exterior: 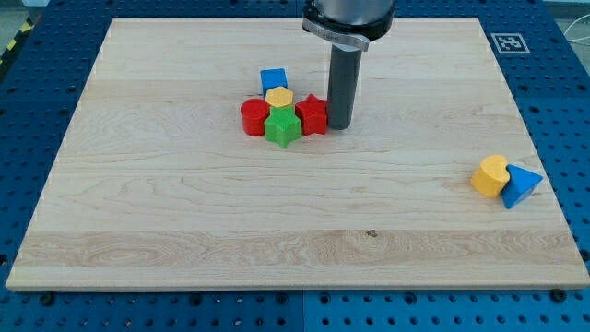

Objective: Separate yellow heart and blue triangle

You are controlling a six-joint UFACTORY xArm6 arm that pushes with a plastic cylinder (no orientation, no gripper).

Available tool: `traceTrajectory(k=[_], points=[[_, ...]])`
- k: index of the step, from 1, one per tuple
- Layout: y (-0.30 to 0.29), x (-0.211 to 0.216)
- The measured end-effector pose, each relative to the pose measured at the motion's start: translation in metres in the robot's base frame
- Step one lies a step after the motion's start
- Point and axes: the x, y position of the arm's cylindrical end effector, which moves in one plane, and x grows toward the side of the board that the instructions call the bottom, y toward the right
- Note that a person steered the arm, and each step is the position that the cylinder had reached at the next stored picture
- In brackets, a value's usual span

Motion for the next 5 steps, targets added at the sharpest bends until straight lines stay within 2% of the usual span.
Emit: traceTrajectory(k=[2,5], points=[[0.03,0.002],[0.097,0.083]])
